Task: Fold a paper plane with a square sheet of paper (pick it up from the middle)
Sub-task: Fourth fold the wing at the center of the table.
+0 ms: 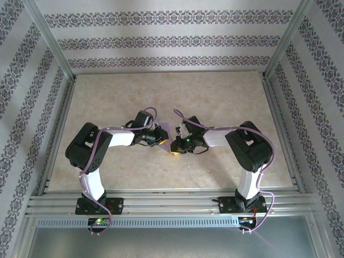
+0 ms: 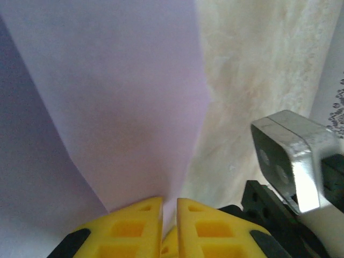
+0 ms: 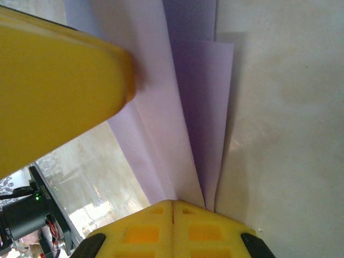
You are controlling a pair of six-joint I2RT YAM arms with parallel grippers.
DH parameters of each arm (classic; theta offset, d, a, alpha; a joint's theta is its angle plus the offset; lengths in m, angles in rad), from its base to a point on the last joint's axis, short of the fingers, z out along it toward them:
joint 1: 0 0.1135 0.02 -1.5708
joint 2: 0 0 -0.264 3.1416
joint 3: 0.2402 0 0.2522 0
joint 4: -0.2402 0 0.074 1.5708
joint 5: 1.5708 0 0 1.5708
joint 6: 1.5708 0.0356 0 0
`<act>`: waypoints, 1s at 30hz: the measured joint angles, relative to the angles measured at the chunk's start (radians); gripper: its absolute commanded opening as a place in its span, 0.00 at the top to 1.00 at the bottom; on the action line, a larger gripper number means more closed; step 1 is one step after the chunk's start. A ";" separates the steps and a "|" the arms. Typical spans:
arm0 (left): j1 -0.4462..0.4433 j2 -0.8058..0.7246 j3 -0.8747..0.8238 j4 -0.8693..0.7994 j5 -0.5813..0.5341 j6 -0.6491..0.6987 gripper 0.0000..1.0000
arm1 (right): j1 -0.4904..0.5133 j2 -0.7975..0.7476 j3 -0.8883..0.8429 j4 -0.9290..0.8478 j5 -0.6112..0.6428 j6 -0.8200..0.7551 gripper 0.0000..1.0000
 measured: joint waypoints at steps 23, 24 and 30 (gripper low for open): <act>0.000 0.023 0.017 -0.076 -0.044 0.021 0.87 | 0.001 -0.057 -0.026 -0.002 -0.042 0.050 0.90; 0.000 0.023 0.017 -0.076 -0.044 0.021 0.87 | 0.001 -0.057 -0.030 -0.003 -0.042 0.050 0.90; 0.000 0.029 0.026 -0.085 -0.043 0.021 0.87 | 0.001 -0.028 -0.036 -0.009 -0.031 0.050 0.91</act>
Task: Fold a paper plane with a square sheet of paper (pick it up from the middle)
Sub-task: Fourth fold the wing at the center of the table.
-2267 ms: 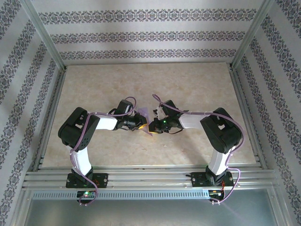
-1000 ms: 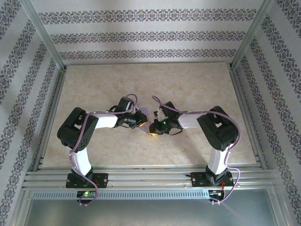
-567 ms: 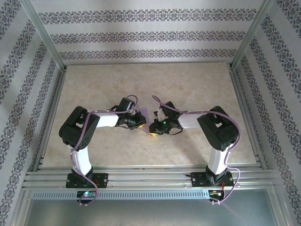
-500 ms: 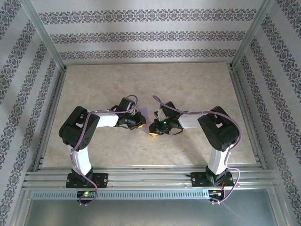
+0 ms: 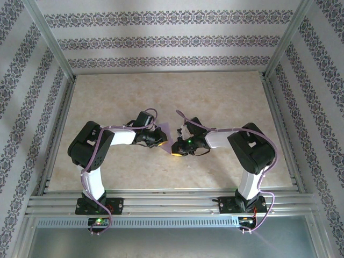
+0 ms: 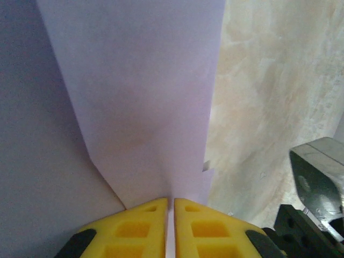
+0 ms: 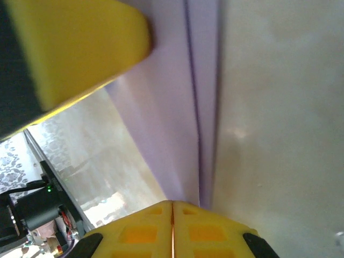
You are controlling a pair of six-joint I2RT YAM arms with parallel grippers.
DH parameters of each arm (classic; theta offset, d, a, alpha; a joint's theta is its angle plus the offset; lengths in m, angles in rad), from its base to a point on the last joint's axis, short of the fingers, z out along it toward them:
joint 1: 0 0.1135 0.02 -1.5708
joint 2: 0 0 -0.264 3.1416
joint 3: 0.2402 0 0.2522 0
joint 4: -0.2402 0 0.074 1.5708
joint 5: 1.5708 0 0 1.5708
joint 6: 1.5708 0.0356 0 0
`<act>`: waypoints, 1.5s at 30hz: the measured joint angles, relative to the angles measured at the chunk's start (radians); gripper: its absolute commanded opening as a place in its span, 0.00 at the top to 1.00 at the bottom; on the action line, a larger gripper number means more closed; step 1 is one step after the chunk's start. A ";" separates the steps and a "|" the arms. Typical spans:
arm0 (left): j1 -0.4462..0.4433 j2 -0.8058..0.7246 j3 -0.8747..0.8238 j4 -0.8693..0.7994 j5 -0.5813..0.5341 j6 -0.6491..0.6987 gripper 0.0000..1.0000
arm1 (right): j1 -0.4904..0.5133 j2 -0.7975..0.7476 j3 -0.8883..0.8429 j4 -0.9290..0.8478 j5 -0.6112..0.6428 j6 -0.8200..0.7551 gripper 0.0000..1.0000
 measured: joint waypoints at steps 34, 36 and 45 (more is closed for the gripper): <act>0.003 0.005 0.047 -0.077 0.000 0.026 0.83 | 0.031 0.045 0.100 -0.052 0.109 -0.031 0.97; 0.010 0.005 0.067 -0.101 0.000 0.048 0.83 | 0.031 0.045 0.102 -0.057 0.112 -0.043 0.97; 0.076 0.066 0.167 -0.162 -0.005 0.164 0.84 | 0.032 0.048 0.115 -0.083 0.120 -0.075 0.97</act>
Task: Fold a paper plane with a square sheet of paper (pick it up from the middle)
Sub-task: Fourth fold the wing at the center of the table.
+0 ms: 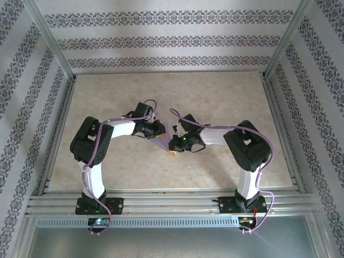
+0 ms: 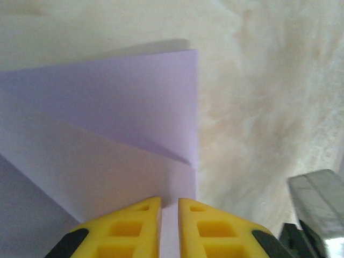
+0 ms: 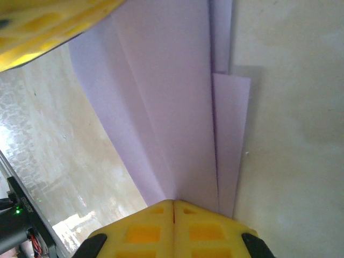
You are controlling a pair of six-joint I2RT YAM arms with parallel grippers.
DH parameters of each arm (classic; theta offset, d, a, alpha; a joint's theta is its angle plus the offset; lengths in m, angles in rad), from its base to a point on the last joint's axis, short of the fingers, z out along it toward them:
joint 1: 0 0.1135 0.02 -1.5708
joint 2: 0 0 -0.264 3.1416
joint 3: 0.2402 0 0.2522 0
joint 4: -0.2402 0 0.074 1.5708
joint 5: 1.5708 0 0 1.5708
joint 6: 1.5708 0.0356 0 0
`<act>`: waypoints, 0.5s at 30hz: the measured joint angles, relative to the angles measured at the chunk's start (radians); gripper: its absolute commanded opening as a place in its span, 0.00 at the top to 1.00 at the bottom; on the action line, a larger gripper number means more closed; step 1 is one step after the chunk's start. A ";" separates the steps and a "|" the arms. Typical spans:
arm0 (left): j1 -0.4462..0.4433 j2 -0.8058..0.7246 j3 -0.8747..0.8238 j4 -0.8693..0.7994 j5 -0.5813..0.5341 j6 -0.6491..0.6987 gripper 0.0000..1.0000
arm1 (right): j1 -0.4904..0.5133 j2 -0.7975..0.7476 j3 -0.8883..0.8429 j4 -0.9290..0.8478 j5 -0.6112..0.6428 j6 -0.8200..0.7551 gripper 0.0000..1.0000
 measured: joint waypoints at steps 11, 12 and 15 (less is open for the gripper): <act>0.032 0.033 0.029 -0.036 0.057 0.077 0.83 | 0.000 0.000 0.000 -0.004 0.002 -0.012 0.97; 0.035 0.037 0.034 -0.043 0.065 0.084 0.83 | 0.000 0.000 0.000 -0.005 0.003 -0.014 0.97; 0.047 0.049 0.056 -0.065 0.077 0.104 0.83 | 0.000 0.000 0.001 -0.008 0.005 -0.024 0.97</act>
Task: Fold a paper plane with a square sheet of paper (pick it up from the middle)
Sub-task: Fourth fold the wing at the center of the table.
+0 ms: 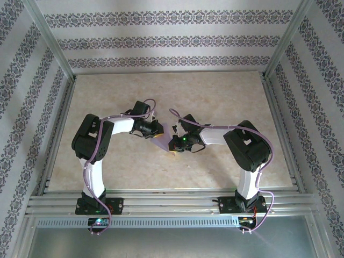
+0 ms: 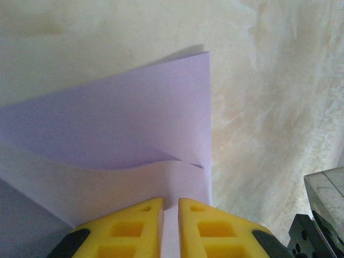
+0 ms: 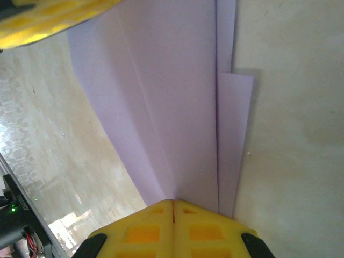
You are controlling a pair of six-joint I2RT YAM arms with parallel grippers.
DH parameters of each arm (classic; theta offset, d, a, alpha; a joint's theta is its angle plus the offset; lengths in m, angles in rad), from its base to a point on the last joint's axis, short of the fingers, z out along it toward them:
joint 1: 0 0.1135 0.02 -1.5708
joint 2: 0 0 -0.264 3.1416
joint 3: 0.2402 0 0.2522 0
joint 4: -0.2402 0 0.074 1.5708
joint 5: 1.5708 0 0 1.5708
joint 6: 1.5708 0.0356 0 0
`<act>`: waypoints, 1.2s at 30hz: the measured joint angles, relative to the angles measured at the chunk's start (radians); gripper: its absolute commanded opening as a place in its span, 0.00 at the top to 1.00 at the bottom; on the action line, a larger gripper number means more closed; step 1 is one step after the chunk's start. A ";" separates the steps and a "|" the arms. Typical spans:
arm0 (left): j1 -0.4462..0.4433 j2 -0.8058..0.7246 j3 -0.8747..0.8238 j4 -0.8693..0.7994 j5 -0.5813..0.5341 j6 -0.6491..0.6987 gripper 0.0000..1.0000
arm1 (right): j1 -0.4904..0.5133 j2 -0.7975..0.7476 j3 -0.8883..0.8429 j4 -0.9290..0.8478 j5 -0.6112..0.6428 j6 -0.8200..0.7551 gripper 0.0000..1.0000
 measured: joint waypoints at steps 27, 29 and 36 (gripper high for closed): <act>0.033 -0.242 -0.089 0.032 -0.103 -0.027 0.84 | 0.000 -0.013 0.012 -0.059 0.037 -0.027 0.98; -0.013 -0.225 -0.113 0.055 -0.087 -0.056 0.85 | 0.000 -0.013 0.012 -0.059 0.037 -0.027 0.98; -0.053 -0.112 -0.108 0.068 -0.074 -0.089 0.85 | 0.000 -0.013 0.012 -0.060 0.037 -0.027 0.98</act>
